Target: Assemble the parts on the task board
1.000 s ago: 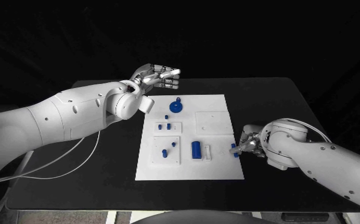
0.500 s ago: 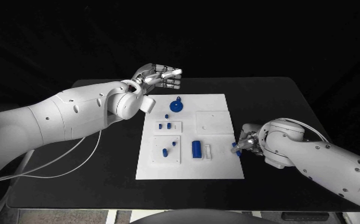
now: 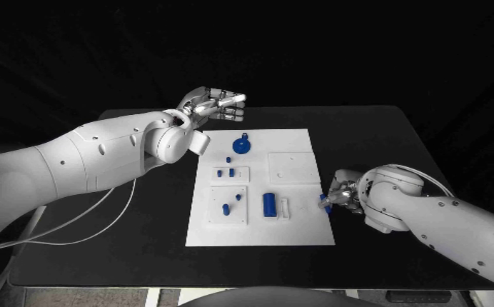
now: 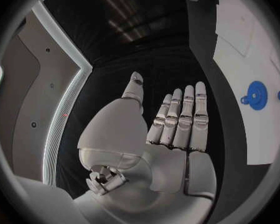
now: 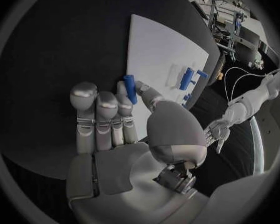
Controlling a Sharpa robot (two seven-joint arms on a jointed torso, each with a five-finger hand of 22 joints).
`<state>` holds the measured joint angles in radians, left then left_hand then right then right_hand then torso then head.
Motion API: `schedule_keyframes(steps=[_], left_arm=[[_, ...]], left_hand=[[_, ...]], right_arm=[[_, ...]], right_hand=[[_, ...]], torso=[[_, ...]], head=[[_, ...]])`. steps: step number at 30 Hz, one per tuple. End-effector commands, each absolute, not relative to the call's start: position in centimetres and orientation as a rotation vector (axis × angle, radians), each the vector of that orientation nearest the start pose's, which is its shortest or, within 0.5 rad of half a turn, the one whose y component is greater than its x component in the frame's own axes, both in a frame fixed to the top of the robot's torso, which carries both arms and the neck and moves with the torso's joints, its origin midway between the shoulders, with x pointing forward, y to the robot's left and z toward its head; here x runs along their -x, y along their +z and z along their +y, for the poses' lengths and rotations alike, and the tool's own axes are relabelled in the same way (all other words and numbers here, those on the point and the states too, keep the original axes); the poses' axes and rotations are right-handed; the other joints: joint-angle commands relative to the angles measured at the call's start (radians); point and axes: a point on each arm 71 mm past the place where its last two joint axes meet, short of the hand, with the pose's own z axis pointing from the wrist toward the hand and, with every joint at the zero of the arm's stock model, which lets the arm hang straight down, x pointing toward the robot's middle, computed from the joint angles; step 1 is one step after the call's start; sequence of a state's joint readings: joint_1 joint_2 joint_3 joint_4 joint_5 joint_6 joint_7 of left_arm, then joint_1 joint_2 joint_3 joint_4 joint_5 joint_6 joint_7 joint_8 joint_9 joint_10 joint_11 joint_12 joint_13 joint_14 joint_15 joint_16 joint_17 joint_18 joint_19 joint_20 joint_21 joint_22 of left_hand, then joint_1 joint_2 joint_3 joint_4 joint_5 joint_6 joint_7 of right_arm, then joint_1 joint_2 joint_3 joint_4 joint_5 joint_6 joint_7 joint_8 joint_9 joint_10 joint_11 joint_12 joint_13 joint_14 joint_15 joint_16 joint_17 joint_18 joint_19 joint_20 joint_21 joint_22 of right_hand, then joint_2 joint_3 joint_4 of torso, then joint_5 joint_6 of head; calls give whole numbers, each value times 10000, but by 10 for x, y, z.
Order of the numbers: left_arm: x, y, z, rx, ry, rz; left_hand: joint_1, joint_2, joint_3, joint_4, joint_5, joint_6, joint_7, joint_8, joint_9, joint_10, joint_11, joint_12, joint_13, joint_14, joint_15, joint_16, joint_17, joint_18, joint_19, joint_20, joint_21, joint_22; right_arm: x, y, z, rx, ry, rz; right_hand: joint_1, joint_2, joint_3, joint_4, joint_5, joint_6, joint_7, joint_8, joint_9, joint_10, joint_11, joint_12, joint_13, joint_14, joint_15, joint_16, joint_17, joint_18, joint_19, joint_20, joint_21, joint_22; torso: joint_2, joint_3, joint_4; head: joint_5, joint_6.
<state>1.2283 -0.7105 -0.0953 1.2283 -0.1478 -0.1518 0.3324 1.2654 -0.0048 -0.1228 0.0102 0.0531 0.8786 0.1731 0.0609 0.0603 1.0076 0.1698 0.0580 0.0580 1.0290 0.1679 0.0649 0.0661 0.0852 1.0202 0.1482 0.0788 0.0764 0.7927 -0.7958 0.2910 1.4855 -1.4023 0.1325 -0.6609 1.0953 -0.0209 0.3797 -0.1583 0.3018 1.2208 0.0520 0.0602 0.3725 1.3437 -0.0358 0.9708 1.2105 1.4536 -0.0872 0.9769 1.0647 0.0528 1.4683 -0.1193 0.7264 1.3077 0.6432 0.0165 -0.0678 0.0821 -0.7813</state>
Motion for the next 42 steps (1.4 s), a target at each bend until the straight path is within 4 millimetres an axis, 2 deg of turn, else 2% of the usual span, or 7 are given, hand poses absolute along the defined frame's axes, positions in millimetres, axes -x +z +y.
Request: schedule_keyframes(steps=[1, 8, 21, 25, 29, 34, 42], left_arm=[[-535, -201, 220, 9457, -14561, 15686], [-536, -202, 221, 9474, -14524, 15681], [-535, -202, 218, 9452, -14611, 15762], [-535, -202, 217, 9453, -14612, 15772], [-535, -202, 215, 9444, -14640, 15796], [-534, -202, 214, 9433, -14671, 15816], [-534, -202, 213, 9425, -14691, 15831]], left_hand=[[24, 92, -56, 12, -20, -56, 11, -7, -16, -55, 14, 66, 11, -53, -6, -44, 12, 117, 1, 45, 42, 13], [24, 92, -56, 12, -20, -56, 11, -7, -16, -55, 14, 66, 11, -53, -6, -44, 12, 117, 1, 45, 42, 13], [15, 96, -69, 9, -21, -32, 11, -4, -14, -51, 11, 66, 11, -45, -7, -42, 12, 115, 0, 43, 44, 13], [15, 96, -69, 9, -21, -32, 11, -4, -14, -51, 11, 66, 11, -45, -7, -42, 12, 115, 0, 43, 44, 13], [15, 96, -69, 9, -21, -32, 11, -4, -14, -51, 11, 66, 11, -45, -7, -42, 12, 115, 0, 43, 44, 13], [15, 96, -69, 9, -21, -32, 11, -4, -14, -51, 11, 66, 11, -45, -7, -42, 12, 115, 0, 43, 44, 13], [9, 119, -79, 14, -22, -35, 11, -4, -15, -54, 12, 64, 11, -51, -6, -43, 11, 113, -3, 43, 45, 13]], right_arm=[[-443, -301, -233, -3343, 2351, 22984], [-444, -280, -231, -3895, 3283, 22169], [-434, -260, -199, -4070, 4472, 21837], [-432, -263, -192, -4102, 4639, 22096], [-429, -270, -184, -4042, 4730, 22435], [-426, -281, -174, -3720, 4692, 22828], [-419, -297, -157, -2931, 4591, 23328]], right_hand=[[72, 73, 1134, -1187, 146, 101, -4, 34, -1904, 83, -42, 70, -20, 28, -34, 11, -49, -13, 258, 67, 84, 893], [49, 35, 1184, -1161, 158, 261, -37, 40, -2107, 148, -62, 155, -12, 19, -42, 25, -123, -10, 249, 63, 243, 909], [27, -35, 1192, -1159, 541, 433, -76, 42, -2180, 223, -108, 221, 27, 23, -68, 64, -167, -47, 265, 38, 415, 937], [42, -36, 1203, -1178, 566, 452, -79, 39, -2201, 237, -113, 211, 20, 20, -65, 67, -185, -60, 252, 37, 421, 936], [40, -32, 1188, -1181, 579, 451, -77, 36, -2219, 237, -111, 196, 14, 13, -62, 55, -211, -65, 241, 38, 415, 932], [21, -28, 1166, -1173, 603, 460, -82, 40, -2225, 236, -112, 192, 13, 15, -62, 62, -215, -67, 236, 39, 413, 929], [-23, 78, 906, -1125, 356, 510, -132, 41, -2239, 269, -142, 181, 12, 8, -69, 65, -263, -88, 227, 36, 400, 918]], torso=[[-8, -8, -16], [1, 3, -4], [3, -15, 16], [3, -19, 13], [7, 1, 17], [7, 3, 11], [7, 10, 8]], head=[[8, 22], [11, 36], [4, 32], [14, 29], [13, 41], [14, 32], [26, 18]])
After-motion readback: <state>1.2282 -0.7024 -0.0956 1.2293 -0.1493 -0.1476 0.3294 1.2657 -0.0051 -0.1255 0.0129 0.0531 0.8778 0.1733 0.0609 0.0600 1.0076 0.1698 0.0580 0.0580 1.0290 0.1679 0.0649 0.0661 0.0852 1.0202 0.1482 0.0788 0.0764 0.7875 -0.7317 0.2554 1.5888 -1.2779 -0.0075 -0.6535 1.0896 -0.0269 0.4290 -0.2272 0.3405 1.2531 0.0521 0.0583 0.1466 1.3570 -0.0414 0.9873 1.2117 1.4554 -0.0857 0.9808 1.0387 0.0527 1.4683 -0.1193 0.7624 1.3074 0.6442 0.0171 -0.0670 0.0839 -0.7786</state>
